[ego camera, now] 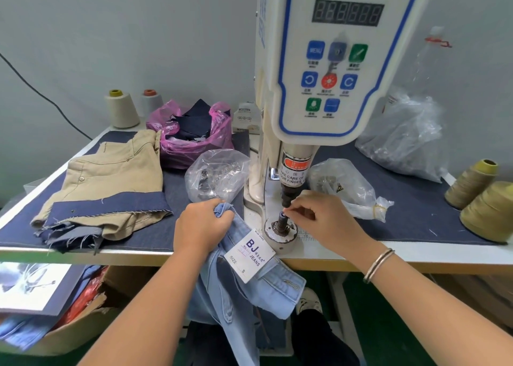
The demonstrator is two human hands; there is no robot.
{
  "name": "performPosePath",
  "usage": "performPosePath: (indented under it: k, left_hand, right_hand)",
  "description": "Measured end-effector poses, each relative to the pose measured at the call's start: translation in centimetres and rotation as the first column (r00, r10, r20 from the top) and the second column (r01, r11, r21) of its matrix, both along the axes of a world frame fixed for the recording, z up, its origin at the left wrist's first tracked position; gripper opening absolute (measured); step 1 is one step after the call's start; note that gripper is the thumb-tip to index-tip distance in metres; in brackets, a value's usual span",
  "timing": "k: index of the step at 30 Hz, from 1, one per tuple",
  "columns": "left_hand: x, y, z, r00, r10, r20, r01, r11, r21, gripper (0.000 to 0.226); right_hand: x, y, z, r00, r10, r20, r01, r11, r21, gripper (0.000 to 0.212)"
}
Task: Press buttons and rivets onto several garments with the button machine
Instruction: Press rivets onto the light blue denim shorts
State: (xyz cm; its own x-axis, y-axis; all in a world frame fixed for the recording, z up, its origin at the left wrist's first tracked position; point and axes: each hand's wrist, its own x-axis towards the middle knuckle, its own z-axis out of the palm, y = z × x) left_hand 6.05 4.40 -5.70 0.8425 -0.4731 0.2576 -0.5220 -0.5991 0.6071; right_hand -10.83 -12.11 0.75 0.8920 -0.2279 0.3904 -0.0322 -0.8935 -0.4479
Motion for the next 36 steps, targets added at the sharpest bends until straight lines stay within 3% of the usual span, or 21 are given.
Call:
performPosePath:
  k: [11, 14, 17, 19, 21, 23, 27, 30, 32, 36]
  left_hand:
    - [0.0, 0.0, 0.1, 1.000, -0.006, 0.014, 0.006, 1.000, 0.008, 0.033]
    - [-0.3, 0.1, 0.4, 0.998, -0.042, 0.042, 0.044, 0.998, -0.037, 0.029]
    - [-1.0, 0.9, 0.9, 0.983, -0.160, 0.091, 0.176, 0.961, -0.215, 0.025]
    - [-1.7, 1.8, 1.9, 0.955, -0.295, 0.014, 0.280, 0.889, -0.363, 0.020]
    - [-2.4, 2.3, 3.2, 0.874, -0.476, -0.099, 0.397, 0.817, -0.417, 0.012]
    - [-3.3, 2.5, 4.5, 0.768, -0.621, -0.157, 0.515, 0.743, -0.427, 0.020]
    - [-4.3, 2.1, 6.7, 0.621, -0.736, -0.268, 0.481, 0.629, -0.611, 0.022]
    - [-4.7, 1.3, 7.7, 0.525, -0.762, -0.380, 0.351, 0.600, -0.719, 0.003]
    - [-4.6, 0.7, 7.7, 0.528, -0.730, -0.433, 0.275, 0.630, -0.727, 0.016]
    - [-3.8, -0.1, 7.2, 0.573, -0.612, -0.545, 0.259, 0.767, -0.588, 0.017]
  right_hand:
    - [-0.2, -0.1, -0.6, 1.000, -0.013, -0.006, 0.013, 0.999, 0.043, 0.015]
    - [-1.0, 0.1, -1.1, 0.989, -0.092, 0.120, 0.075, 0.987, 0.139, 0.014]
    - [-2.4, 1.4, -1.7, 0.963, -0.126, 0.238, 0.061, 0.963, 0.261, 0.013]
    - [-3.0, 2.9, -2.3, 0.976, -0.053, 0.212, 0.005, 0.975, 0.223, 0.017]
    - [-3.3, 4.2, -3.0, 0.989, 0.026, 0.145, -0.047, 0.988, 0.146, 0.026]
    - [-3.6, 5.2, -3.5, 0.998, 0.049, 0.049, -0.060, 0.968, 0.244, 0.038]
    - [-4.1, 6.1, -4.1, 0.982, 0.097, -0.164, 0.018, 0.809, 0.587, 0.059]
    - [-4.4, 5.0, -3.0, 0.976, 0.108, -0.190, 0.049, 0.740, 0.670, 0.031]
    - [-4.8, 3.9, -2.3, 0.968, 0.128, -0.216, 0.084, 0.643, 0.761, 0.017]
    - [-5.5, 2.6, -2.0, 0.956, 0.201, -0.212, 0.124, 0.378, 0.917, 0.020]
